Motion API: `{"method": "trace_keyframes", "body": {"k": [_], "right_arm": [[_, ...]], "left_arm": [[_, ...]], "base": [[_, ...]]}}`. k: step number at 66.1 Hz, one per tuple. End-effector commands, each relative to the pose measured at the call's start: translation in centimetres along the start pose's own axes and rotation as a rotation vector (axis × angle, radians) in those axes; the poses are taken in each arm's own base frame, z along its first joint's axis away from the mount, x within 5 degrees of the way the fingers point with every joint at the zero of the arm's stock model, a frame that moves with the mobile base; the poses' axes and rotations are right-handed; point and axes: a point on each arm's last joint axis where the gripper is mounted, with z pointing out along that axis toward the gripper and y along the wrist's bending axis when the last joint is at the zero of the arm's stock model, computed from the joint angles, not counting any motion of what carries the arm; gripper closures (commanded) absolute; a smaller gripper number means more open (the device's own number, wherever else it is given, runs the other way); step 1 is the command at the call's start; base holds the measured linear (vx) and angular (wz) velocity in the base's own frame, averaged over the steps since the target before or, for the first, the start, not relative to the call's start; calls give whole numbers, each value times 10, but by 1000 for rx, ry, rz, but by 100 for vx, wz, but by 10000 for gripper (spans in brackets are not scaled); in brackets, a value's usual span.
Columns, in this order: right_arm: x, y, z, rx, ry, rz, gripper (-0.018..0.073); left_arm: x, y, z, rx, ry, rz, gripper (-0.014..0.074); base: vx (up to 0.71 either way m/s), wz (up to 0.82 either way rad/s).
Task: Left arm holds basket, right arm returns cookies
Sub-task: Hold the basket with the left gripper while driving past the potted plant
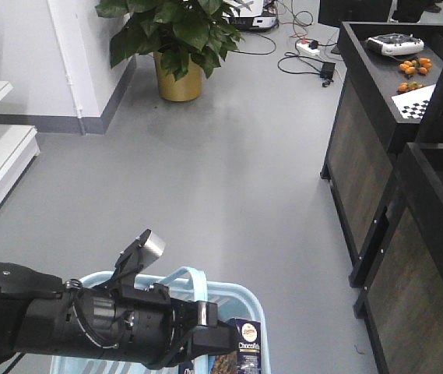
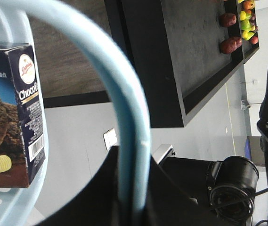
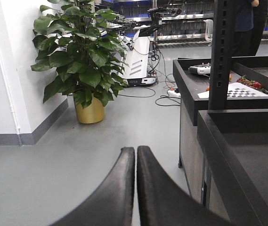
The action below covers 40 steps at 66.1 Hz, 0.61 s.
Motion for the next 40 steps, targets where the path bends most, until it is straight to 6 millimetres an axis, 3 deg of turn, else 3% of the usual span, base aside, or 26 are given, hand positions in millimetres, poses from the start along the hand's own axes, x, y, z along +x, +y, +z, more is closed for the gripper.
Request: {"method": "trace_keyframes", "body": {"k": [1, 40], "right_arm": [[-7, 0, -1, 1, -90, -12, 567], [-7, 0, -1, 1, -90, -12, 567]], "left_arm": [[-4, -24, -8, 118, -30, -9, 603], [-4, -24, -8, 118, -30, -9, 603]], "base": [[25, -4], [23, -2]]}}
